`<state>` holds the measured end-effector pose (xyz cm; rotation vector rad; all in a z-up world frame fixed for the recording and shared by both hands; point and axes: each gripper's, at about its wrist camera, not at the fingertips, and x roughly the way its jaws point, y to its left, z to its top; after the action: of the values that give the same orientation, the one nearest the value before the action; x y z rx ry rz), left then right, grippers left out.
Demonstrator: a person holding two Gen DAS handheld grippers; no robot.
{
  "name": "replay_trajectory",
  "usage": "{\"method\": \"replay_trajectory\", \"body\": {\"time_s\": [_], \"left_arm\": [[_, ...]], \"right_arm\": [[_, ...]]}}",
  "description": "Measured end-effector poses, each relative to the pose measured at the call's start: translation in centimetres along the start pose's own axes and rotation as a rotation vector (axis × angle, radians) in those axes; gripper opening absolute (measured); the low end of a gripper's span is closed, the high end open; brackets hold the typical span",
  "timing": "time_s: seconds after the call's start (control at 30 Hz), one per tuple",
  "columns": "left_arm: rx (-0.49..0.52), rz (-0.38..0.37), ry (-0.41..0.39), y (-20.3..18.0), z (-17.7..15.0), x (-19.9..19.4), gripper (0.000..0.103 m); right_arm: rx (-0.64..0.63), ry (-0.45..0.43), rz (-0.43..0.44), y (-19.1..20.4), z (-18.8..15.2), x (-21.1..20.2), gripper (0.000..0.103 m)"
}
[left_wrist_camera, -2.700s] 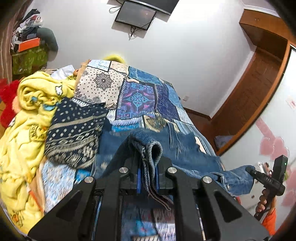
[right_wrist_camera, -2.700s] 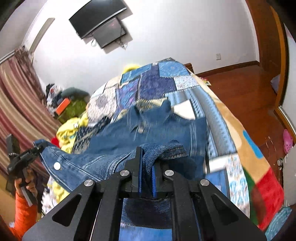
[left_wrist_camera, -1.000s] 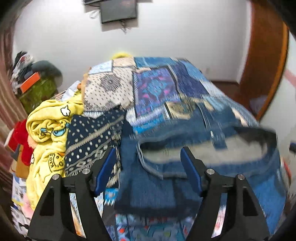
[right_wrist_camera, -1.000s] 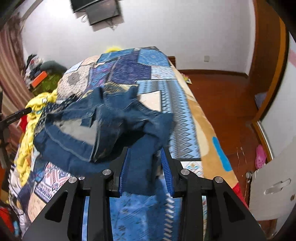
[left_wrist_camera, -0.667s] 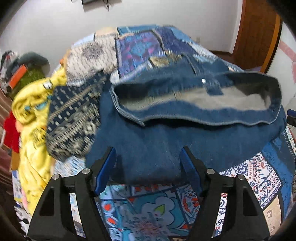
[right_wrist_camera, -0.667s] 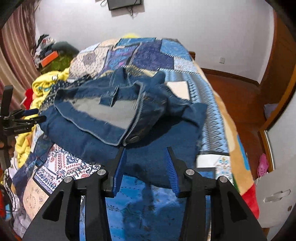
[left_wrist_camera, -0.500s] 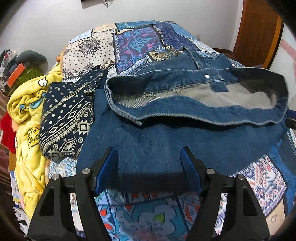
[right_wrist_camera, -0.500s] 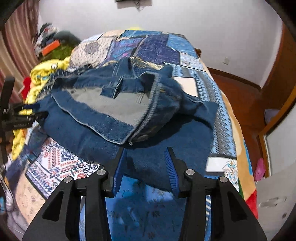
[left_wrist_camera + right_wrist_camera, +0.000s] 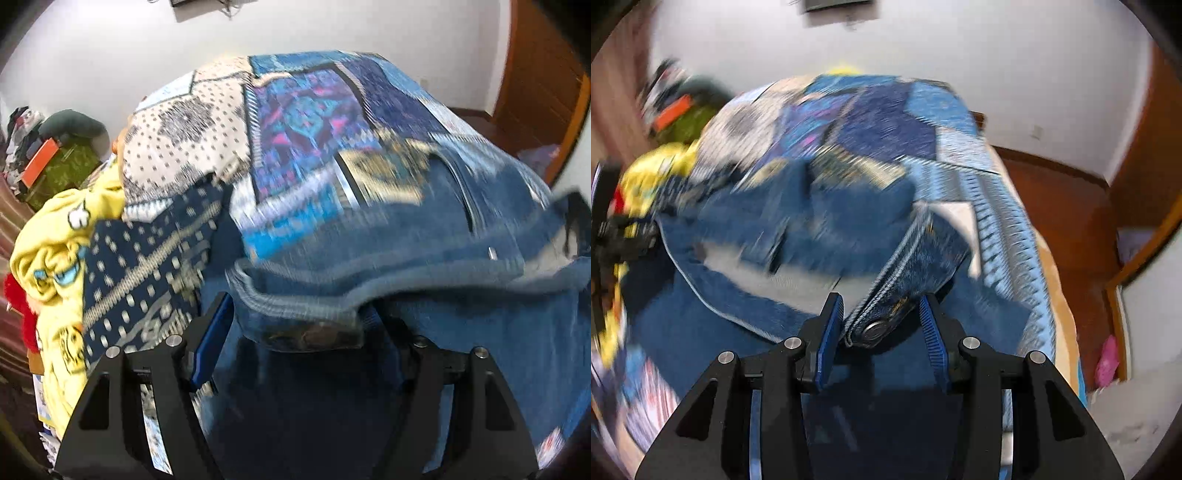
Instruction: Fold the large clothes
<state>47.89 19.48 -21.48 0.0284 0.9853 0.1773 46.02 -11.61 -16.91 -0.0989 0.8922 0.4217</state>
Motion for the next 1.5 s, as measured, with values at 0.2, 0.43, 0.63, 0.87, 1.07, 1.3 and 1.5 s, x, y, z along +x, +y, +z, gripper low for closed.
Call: {"method": "replay_trajectory", "body": {"time_s": [0.2,0.43,0.63,0.87,1.07,1.3,1.5], "left_arm": [[-0.1,0.048,-0.122,2.5,2.9,-2.4,0.071],[-0.067,-0.023,-0.111,2.5,0.3,-4.8,0.071],[0.021,-0.103,-0.052,0.3,-4.9,-6.1,0.071],[0.061,-0.164,-0.003,-1.1,-9.2,-6.3,0.072],[0.064,-0.13,0.013,-0.8,-11.0,-4.3,0.076],[0.029,-0.154,-0.014,0.9,-12.0,-5.2,0.077],[0.022,-0.019,-0.024,3.1,-13.4,-6.1,0.08]], "right_arm": [[0.136,-0.106,-0.056,-2.3,2.0,-2.5,0.039],[-0.014,-0.081,0.008,3.1,0.3,-4.0,0.04],[-0.128,-0.02,0.125,9.9,-2.1,-2.7,0.041],[-0.214,0.073,0.177,15.2,-4.3,0.4,0.042],[-0.262,0.136,0.094,15.8,-5.9,2.1,0.044],[-0.264,0.104,0.035,13.2,-6.5,0.0,0.068],[-0.187,0.117,-0.041,9.4,-7.6,-1.2,0.068]]}}
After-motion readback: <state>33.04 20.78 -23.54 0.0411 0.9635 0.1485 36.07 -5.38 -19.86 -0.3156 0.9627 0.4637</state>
